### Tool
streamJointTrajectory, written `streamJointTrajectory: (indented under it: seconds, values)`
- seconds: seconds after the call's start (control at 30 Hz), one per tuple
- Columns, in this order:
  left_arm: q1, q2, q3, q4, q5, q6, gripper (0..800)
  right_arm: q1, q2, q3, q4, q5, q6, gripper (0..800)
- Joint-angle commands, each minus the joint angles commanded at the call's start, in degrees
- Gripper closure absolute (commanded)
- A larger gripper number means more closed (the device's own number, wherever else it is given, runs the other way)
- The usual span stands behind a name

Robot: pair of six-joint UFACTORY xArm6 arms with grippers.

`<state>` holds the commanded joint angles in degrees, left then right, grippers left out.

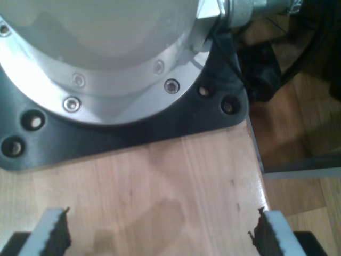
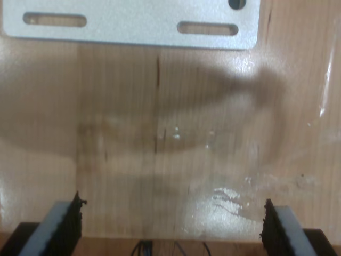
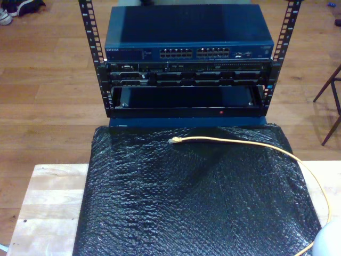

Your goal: Grab the cable and plug it in

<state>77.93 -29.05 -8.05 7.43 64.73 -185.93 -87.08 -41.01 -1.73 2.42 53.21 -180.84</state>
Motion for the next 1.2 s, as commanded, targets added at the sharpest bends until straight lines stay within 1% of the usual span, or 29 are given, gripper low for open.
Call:
streamJointTrajectory:
  seconds: [0.07,0.2,0.3,0.4,0.5,0.57,0.7,0.83,0.97,1.1,1.2]
  values:
    - [0.0,-0.09,-1.14,0.0,1.32,0.0,0,0.0,-0.7,-0.97,0.0,1.23,0.09,1]
    - [0.0,-0.09,-3.25,0.0,6.77,0.18,0,-0.09,-0.97,-3.78,0.0,6.07,0.18,1]
    - [-0.09,-0.18,-4.57,-0.09,8.35,0.18,0,-0.09,-0.97,-6.59,0.09,10.29,0.62,1]
    - [-0.09,-0.26,-6.59,-0.09,10.55,0.0,0,-0.09,-0.97,-9.67,0.26,13.71,2.99,1]
    - [-0.35,-0.18,-9.32,-0.26,14.77,-0.09,0,0.09,-0.35,-13.54,0.53,15.65,5.89,1]
    - [-0.35,0.0,-11.08,-0.35,16.26,-0.18,0,0.09,1.05,-16.0,0.79,16.79,7.65,1]
    - [-0.53,0.09,-12.84,-1.14,17.32,-0.35,0,0.09,4.4,-21.36,2.37,21.19,10.46,0]
    - [-0.97,0.18,-14.42,-2.81,19.16,-0.44,0,0.09,7.12,-26.2,5.36,26.55,12.22,1]
    - [-1.49,0.26,-16.26,-3.96,22.07,-0.44,0,0.18,7.74,-29.63,7.3,30.86,16.18,1]
    - [-3.78,0.35,-18.9,-6.42,25.76,-0.79,0,0.18,8.79,-33.14,9.49,35.96,19.87,1]
    - [-5.19,0.35,-19.96,-8.26,27.43,-2.9,0,0.18,10.2,-35.87,11.87,40.53,21.27,1]
